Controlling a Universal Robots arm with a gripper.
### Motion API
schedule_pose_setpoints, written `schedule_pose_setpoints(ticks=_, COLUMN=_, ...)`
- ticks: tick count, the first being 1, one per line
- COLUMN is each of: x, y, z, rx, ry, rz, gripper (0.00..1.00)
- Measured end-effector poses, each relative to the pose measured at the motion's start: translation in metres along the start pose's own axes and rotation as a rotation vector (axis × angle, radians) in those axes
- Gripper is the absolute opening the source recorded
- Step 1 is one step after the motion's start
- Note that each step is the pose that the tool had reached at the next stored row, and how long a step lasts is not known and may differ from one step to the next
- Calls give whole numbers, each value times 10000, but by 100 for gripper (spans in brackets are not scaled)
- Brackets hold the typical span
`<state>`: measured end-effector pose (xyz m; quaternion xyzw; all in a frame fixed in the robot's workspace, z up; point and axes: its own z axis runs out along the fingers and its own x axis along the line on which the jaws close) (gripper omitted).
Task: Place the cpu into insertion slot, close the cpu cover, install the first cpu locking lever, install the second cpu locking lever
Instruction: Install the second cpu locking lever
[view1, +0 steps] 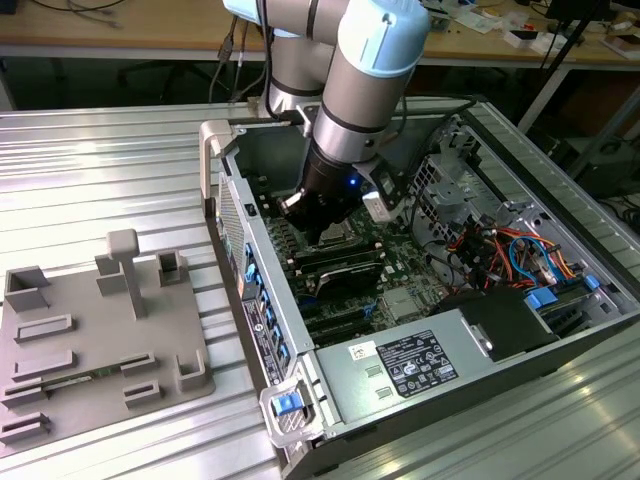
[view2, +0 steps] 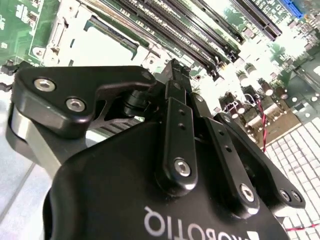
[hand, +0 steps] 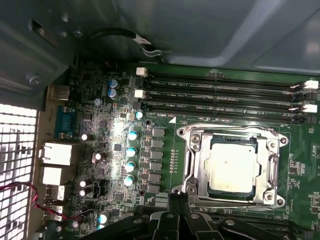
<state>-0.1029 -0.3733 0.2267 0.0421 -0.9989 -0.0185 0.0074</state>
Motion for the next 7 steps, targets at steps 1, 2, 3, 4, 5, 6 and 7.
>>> schedule_pose_setpoints(ticks=1, x=0, y=0, z=-6, rx=0, ry=0, rz=0, gripper=11)
schedule_pose_setpoints(ticks=2, x=0, y=1, z=-6, rx=-2, ry=-1, rz=0, gripper=11)
schedule_pose_setpoints(ticks=3, x=0, y=0, z=-6, rx=-2, ry=-1, rz=0, gripper=11)
schedule_pose_setpoints(ticks=4, x=0, y=0, z=-7, rx=-1, ry=1, rz=0, gripper=11)
schedule_pose_setpoints(ticks=5, x=0, y=0, z=-7, rx=-1, ry=0, rz=0, gripper=11)
schedule_pose_setpoints(ticks=6, x=0, y=0, z=-7, rx=-1, ry=0, rz=0, gripper=11)
schedule_pose_setpoints(ticks=7, x=0, y=0, z=-7, rx=-1, ry=0, rz=0, gripper=11)
